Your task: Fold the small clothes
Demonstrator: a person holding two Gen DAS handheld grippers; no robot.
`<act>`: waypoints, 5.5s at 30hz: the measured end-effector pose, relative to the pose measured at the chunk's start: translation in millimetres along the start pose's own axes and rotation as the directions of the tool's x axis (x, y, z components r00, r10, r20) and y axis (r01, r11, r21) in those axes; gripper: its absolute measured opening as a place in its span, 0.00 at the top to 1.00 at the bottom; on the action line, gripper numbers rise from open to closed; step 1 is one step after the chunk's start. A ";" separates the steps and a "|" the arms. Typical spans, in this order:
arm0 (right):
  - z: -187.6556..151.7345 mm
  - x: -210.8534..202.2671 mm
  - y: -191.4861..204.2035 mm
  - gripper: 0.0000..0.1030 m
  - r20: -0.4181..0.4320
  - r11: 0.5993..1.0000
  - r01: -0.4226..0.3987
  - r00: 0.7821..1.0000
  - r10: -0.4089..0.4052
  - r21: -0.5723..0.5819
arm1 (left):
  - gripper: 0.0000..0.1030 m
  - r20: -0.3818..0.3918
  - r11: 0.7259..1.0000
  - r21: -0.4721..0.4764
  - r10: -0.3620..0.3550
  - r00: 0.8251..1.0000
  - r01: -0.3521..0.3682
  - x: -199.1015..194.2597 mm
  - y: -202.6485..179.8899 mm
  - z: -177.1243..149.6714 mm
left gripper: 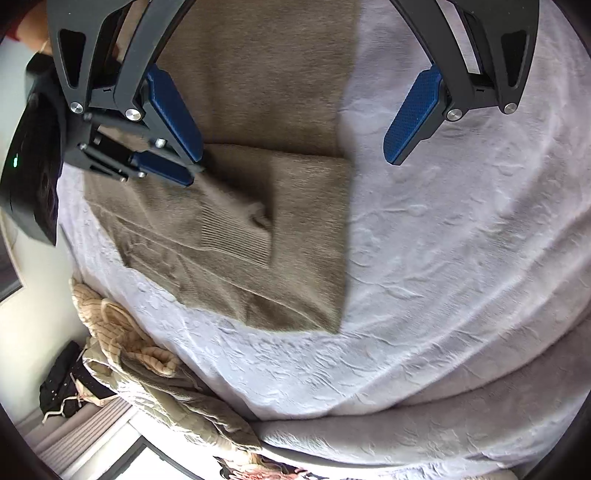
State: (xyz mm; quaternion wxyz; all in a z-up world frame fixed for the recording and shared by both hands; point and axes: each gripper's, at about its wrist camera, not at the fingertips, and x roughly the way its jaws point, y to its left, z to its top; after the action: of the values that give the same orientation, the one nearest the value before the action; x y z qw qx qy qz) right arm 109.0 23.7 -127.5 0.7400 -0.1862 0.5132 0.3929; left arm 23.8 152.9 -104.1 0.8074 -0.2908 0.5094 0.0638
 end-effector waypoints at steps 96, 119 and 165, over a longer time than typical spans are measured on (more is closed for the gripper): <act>-214.1 -149.1 -209.1 0.88 0.018 0.781 0.145 0.980 -0.196 0.607 | 0.02 -0.021 0.926 0.237 0.306 0.952 -0.292 69.9 -70.8 1.0; -195.9 -129.6 -199.9 0.56 0.013 0.822 0.228 0.961 -0.275 0.523 | 0.02 -0.025 0.928 0.235 0.304 0.952 -0.290 72.6 -62.3 0.4; -194.5 -124.7 -168.0 0.81 -0.047 0.752 0.204 0.973 -0.225 0.627 | 0.02 -0.048 0.922 0.086 0.383 0.922 -0.378 14.5 6.4 -9.3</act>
State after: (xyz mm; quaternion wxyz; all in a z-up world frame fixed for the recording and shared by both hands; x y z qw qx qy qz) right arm 99.1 -261.5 -114.5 0.8076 0.0198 0.5781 0.1149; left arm 20.8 150.4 -122.0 0.7734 -0.1575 0.5836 0.1910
